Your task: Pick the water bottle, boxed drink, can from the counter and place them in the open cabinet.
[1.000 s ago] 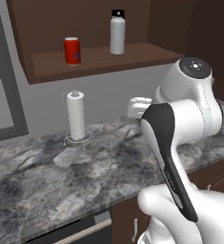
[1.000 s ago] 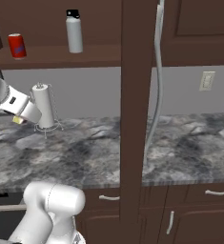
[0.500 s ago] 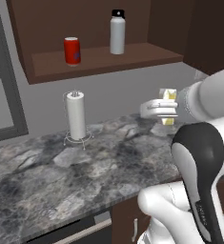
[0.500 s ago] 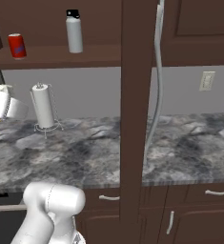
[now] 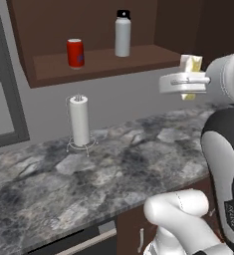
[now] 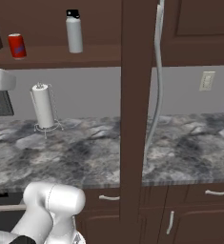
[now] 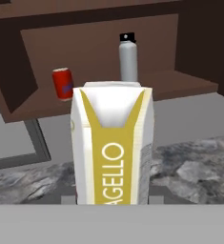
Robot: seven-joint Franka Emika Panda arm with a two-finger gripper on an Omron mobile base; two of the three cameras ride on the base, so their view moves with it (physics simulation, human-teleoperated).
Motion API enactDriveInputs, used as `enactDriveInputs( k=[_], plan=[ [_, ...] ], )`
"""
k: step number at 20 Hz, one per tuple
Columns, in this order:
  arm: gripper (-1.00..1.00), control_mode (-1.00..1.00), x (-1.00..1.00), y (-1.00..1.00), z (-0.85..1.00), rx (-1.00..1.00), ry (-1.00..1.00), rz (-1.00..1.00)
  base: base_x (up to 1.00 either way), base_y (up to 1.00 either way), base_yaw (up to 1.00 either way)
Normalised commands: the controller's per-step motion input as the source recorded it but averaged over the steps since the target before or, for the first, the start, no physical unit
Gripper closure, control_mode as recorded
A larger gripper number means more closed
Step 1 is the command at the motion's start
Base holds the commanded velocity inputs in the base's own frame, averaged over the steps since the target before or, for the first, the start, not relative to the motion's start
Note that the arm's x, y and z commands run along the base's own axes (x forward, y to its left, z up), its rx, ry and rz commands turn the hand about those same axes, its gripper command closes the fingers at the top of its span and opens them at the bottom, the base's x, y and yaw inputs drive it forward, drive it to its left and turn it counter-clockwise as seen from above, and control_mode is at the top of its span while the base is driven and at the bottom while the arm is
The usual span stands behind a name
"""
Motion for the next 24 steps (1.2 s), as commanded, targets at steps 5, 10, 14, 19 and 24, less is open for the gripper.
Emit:
enactDriveInputs(
  k=[5,10,14,19,24],
  plan=[
    [1.00,-1.00,0.62,-0.01,0.16,0.00,0.00,0.00,0.00,0.00,0.00],
    [1.00,-1.00,0.62,-0.01,0.00,0.00,0.00,0.00,0.00,0.00,0.00],
    [1.00,-1.00,0.67,0.00,-0.05,0.00,-0.06,0.00,0.00,0.00,0.00],
    [1.00,-1.00,0.59,0.04,-0.15,0.00,-0.10,0.00,0.00,0.00,0.00],
    [1.00,-1.00,0.38,0.24,-0.24,0.00,-0.06,0.00,0.00,0.00,0.00]
  ],
)
